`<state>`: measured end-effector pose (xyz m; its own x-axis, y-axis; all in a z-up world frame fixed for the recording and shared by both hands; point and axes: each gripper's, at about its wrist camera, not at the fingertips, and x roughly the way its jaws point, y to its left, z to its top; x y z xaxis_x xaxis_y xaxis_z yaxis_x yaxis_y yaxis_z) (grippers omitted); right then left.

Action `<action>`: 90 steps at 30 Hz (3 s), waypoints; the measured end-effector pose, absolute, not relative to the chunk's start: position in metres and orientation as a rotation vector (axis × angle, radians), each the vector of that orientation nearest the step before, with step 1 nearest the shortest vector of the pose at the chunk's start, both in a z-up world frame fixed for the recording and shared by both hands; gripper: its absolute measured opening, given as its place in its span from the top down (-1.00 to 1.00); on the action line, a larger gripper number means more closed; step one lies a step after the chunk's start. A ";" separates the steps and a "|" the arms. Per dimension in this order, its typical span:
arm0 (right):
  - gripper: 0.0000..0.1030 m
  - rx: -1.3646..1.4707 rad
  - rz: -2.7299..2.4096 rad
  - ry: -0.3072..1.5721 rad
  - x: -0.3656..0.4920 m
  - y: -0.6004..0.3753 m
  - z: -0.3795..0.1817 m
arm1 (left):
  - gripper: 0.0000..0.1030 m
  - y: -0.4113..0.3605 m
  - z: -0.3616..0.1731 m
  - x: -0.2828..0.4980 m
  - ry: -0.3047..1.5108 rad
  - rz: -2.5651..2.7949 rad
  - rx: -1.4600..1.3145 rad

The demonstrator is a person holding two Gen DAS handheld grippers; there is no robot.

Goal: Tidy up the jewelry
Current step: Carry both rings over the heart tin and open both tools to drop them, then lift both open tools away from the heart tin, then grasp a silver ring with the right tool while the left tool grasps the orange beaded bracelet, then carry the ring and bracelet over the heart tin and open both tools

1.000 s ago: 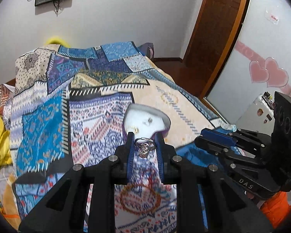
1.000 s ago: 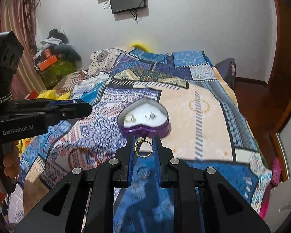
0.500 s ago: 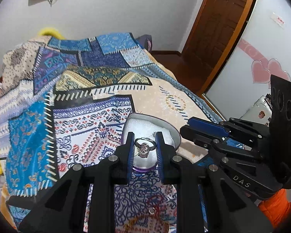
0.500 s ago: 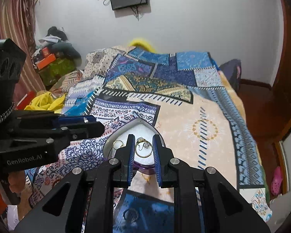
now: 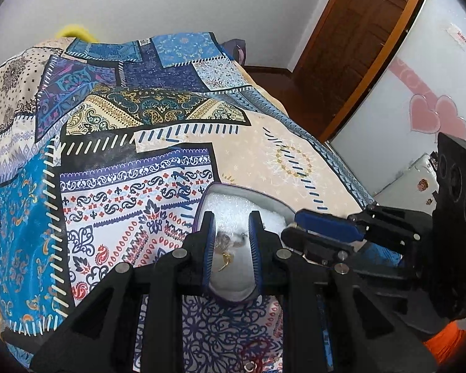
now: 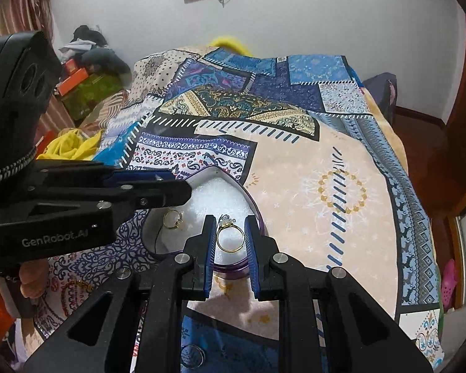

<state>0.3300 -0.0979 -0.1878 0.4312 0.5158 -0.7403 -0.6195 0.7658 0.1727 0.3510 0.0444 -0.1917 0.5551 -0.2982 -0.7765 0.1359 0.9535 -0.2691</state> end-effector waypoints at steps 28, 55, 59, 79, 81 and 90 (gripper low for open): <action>0.32 -0.130 0.637 0.819 0.278 -0.124 -0.153 | 0.21 0.061 -0.162 0.246 0.935 -0.178 -0.066; 0.31 -0.218 0.587 0.883 0.237 -0.115 -0.218 | 0.62 0.059 -0.219 0.218 0.975 -0.180 -0.090; 0.40 -0.248 0.600 0.864 0.234 -0.110 -0.219 | 0.89 0.057 -0.219 0.217 0.970 -0.167 -0.083; 0.63 -0.175 0.615 0.776 0.231 -0.115 -0.183 | 0.89 0.064 -0.152 0.214 0.809 -0.138 -0.095; 0.63 -0.166 0.616 0.759 0.231 -0.116 -0.176 | 0.89 0.065 -0.142 0.215 0.784 -0.136 -0.094; 0.63 -0.136 0.605 0.704 0.244 -0.118 -0.157 | 0.89 0.068 -0.121 0.232 0.718 -0.121 -0.106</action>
